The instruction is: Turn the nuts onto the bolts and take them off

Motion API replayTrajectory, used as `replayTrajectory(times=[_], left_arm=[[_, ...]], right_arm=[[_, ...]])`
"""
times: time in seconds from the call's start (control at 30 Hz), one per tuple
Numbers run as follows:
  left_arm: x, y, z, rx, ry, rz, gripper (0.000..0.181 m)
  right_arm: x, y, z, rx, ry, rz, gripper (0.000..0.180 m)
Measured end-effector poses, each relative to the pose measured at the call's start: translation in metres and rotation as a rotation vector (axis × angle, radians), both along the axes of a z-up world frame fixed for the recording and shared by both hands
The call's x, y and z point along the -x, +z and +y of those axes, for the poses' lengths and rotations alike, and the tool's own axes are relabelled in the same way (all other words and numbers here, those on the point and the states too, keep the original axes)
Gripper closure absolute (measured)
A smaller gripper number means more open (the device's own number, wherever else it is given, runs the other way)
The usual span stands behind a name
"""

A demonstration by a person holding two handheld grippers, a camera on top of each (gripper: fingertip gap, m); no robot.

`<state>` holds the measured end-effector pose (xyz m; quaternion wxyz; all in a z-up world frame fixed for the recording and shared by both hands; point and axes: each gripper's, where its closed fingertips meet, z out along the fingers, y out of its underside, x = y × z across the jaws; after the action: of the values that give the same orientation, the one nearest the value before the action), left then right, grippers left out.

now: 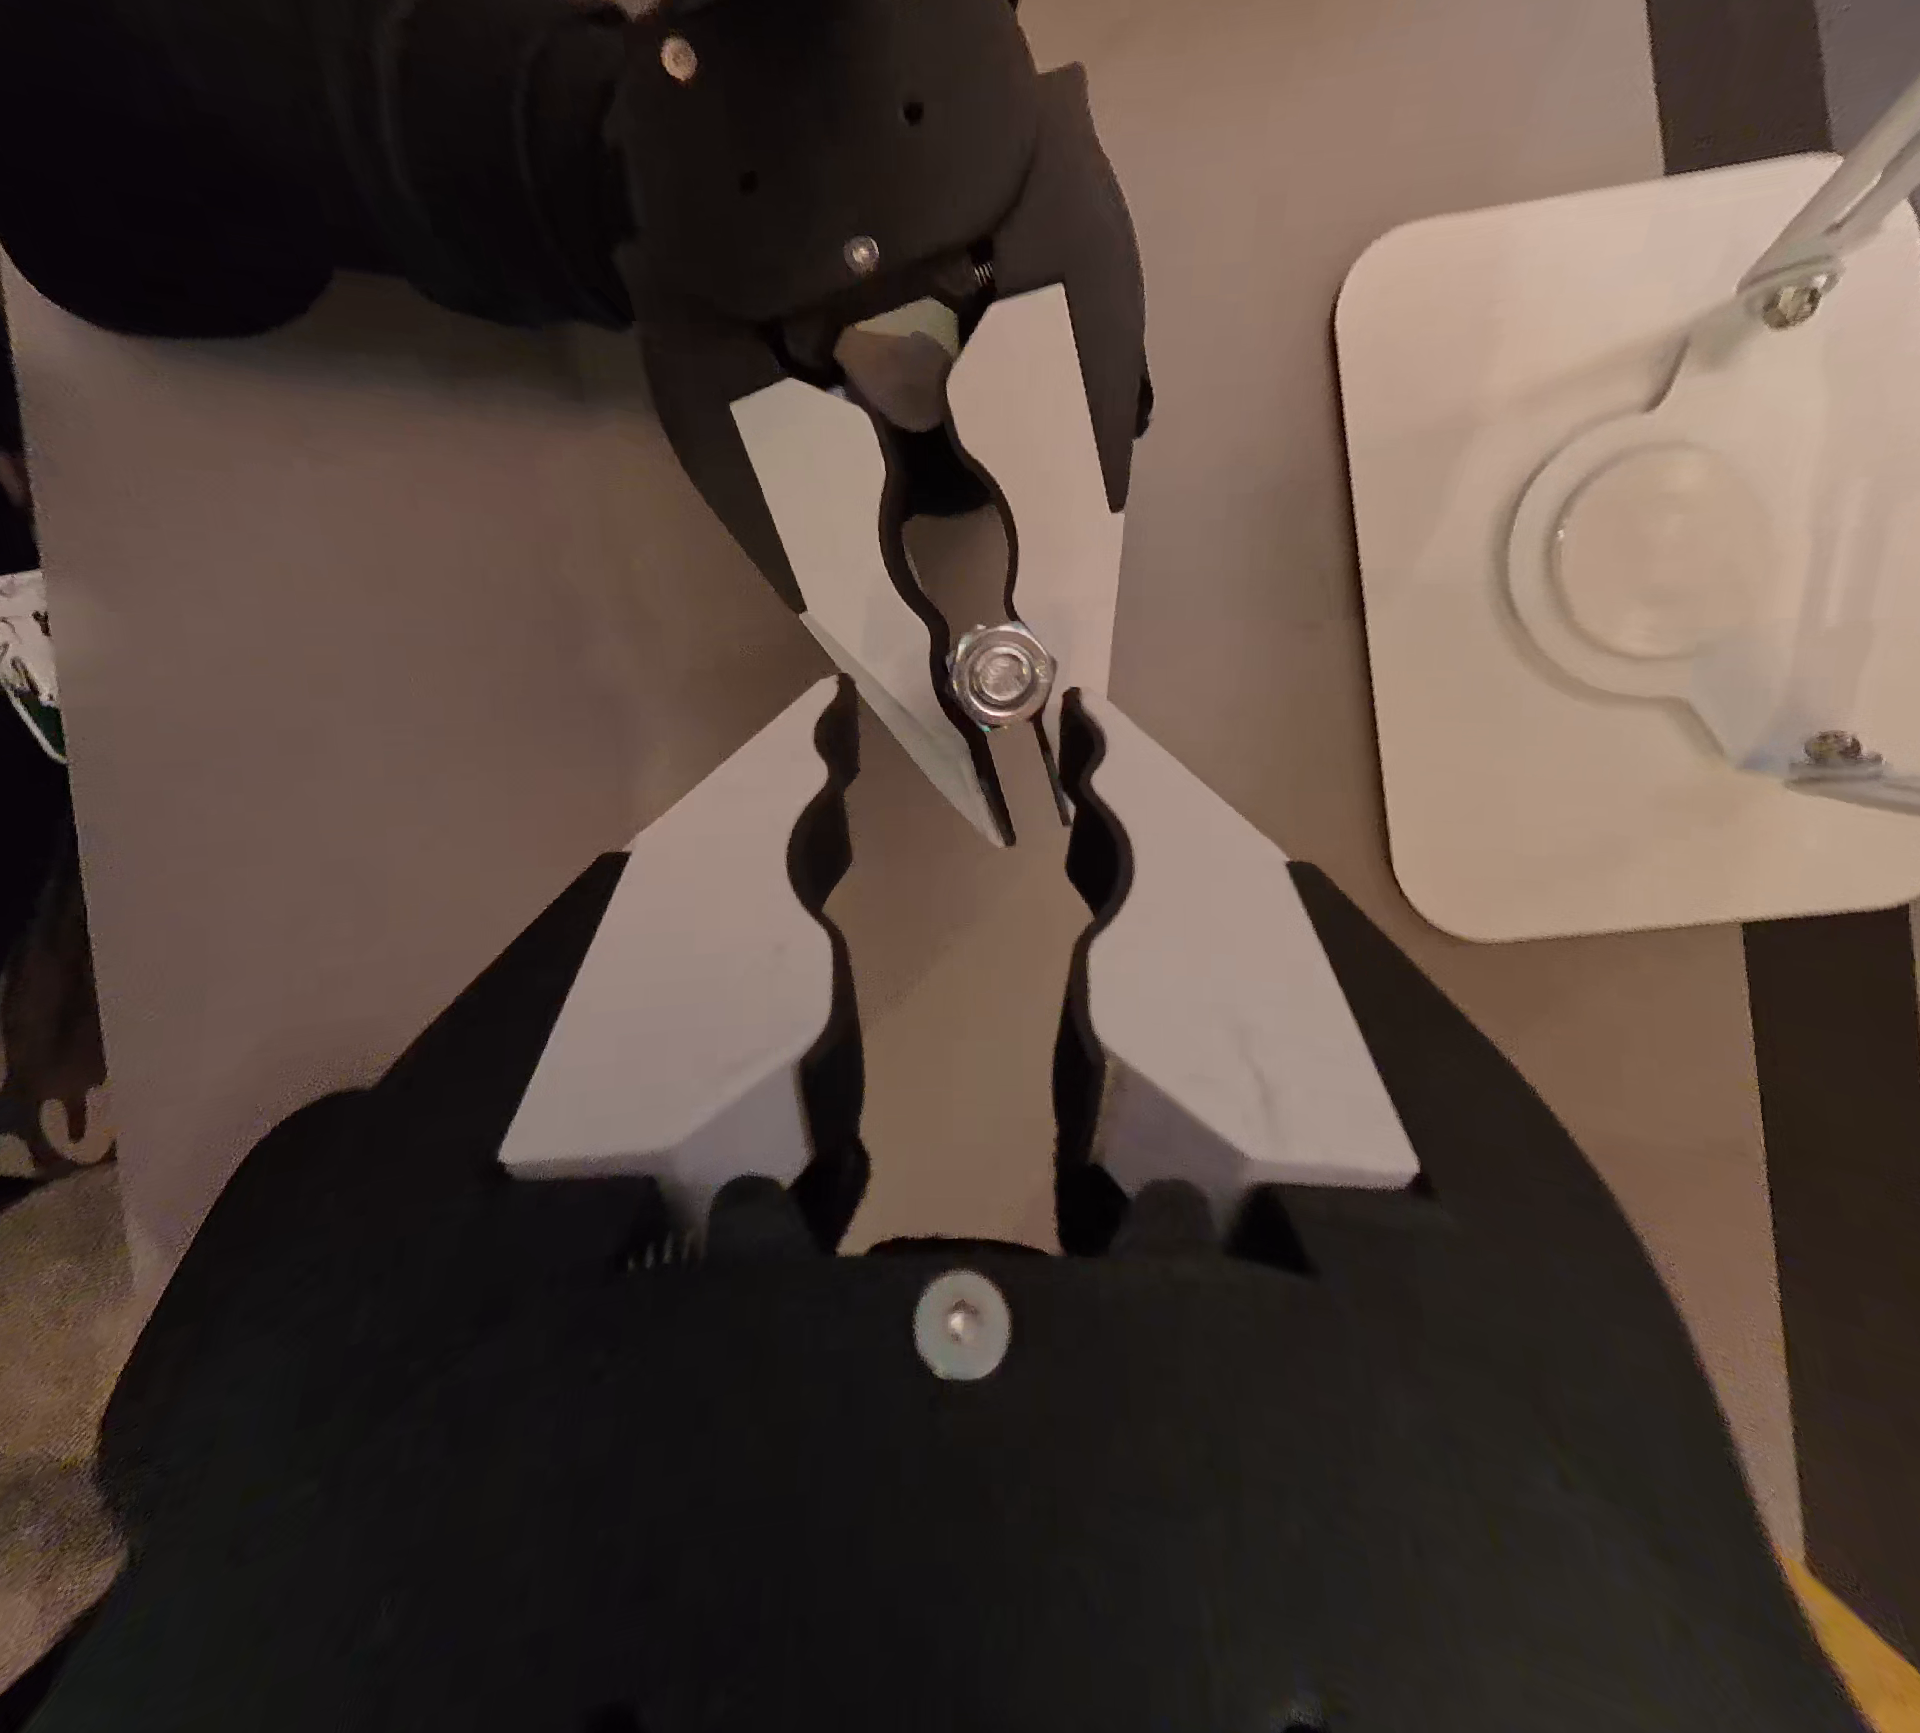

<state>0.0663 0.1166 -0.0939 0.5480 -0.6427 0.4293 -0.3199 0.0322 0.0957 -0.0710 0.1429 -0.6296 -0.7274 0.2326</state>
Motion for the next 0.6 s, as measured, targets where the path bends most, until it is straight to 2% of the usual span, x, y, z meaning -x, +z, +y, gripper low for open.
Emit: replayTrajectory(times=[0.2,0.47,0.53,0.6], left_arm=[[0.000,0.006,-0.002,-0.003,-0.011,-0.030,0.171],[-0.001,0.012,-0.001,0.007,-0.009,-0.077,0.170],[0.000,0.013,0.002,0.012,0.016,-0.085,0.155],[0.002,0.015,0.004,0.008,0.030,-0.094,0.148]], right_arm=[[0.012,0.006,0.000,0.029,-0.046,0.201,0.164],[0.014,0.014,0.002,0.073,-0.091,0.330,0.164],[0.011,0.019,0.004,0.064,-0.108,0.355,0.164],[0.003,0.030,0.010,0.043,-0.133,0.381,0.164]])
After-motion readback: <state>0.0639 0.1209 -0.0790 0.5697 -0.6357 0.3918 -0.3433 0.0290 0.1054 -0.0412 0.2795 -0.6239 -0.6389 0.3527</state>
